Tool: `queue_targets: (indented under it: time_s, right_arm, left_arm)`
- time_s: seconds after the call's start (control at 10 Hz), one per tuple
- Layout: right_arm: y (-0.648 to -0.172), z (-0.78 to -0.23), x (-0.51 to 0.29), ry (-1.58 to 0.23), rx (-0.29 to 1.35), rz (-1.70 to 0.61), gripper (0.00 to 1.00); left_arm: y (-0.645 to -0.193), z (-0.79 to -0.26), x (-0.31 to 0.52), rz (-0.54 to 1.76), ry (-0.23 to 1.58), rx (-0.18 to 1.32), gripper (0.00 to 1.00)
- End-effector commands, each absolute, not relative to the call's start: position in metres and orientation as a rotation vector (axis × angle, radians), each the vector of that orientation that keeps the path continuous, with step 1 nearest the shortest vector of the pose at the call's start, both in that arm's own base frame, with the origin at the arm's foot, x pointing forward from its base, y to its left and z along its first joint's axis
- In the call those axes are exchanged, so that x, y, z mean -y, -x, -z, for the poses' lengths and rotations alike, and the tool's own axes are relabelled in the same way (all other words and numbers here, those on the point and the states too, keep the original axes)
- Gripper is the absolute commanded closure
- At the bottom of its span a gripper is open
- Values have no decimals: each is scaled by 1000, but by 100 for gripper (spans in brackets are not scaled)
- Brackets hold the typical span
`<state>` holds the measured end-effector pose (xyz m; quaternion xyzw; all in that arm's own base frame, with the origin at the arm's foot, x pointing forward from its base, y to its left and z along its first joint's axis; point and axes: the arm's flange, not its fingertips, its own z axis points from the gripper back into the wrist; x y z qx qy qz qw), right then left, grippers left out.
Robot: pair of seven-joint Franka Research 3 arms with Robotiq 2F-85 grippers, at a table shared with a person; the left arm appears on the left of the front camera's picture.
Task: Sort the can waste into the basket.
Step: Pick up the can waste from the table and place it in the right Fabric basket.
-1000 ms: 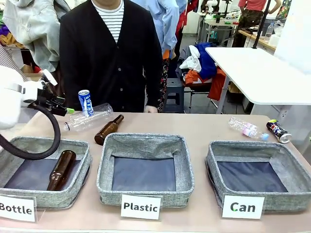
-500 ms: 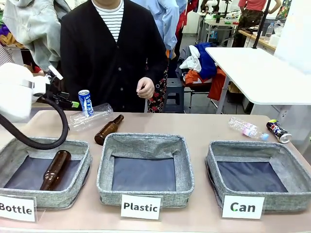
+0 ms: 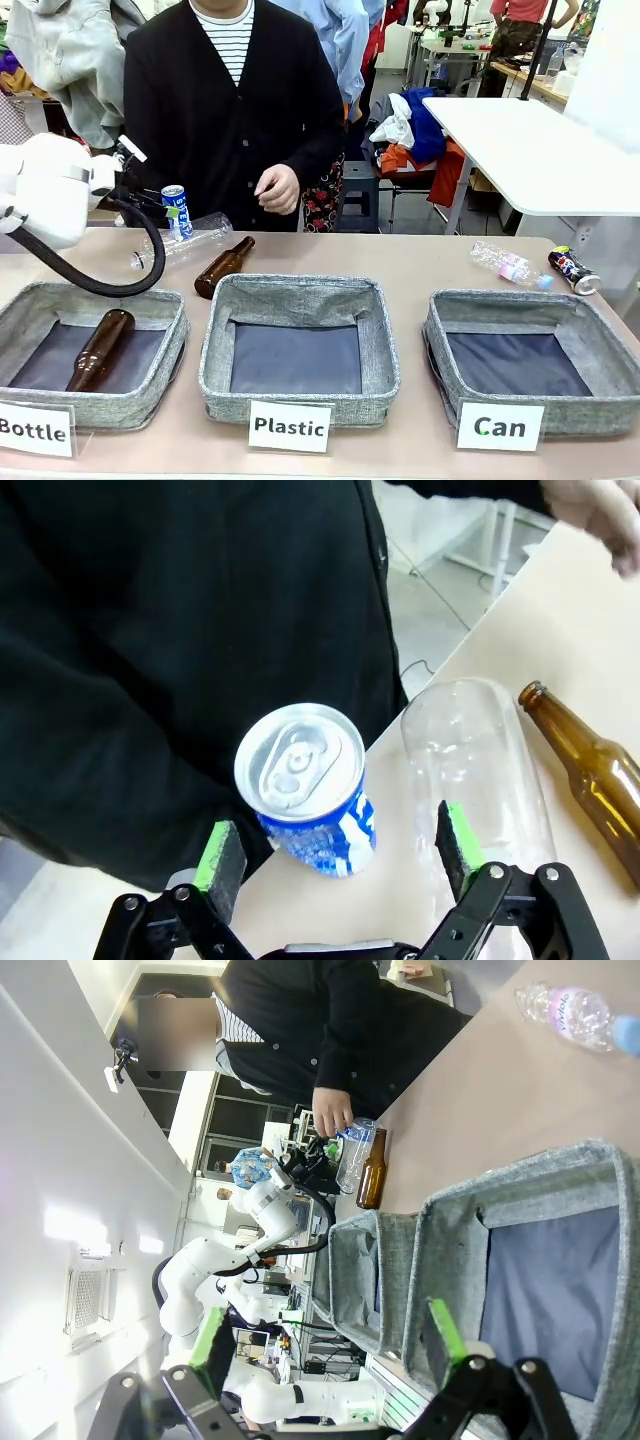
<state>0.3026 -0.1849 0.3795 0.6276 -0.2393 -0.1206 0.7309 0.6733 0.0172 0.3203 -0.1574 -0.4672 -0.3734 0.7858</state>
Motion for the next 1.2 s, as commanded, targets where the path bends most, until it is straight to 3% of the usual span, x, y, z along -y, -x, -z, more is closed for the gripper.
queue_targets:
  time_s: [0.0,0.2,0.4,0.9,1.1]
  right_arm:
    - [-303,-381,183,-1388,545,252,0]
    - [-303,-381,183,-1388,545,252,0]
    - [-303,-381,183,-1388,545,252,0]
    - [-303,-381,183,-1388,545,252,0]
    - [-303,-381,183,-1388,545,252,0]
  left_arm:
    - [-656,-332,-32,910,519,951,0]
    - [-568,-376,-84,999,450,908,0]
    - [-481,-427,-161,990,496,1097,0]
    - [-369,-442,-257,825,669,1374,0]
    - [-350,-435,-265,756,666,1374,0]
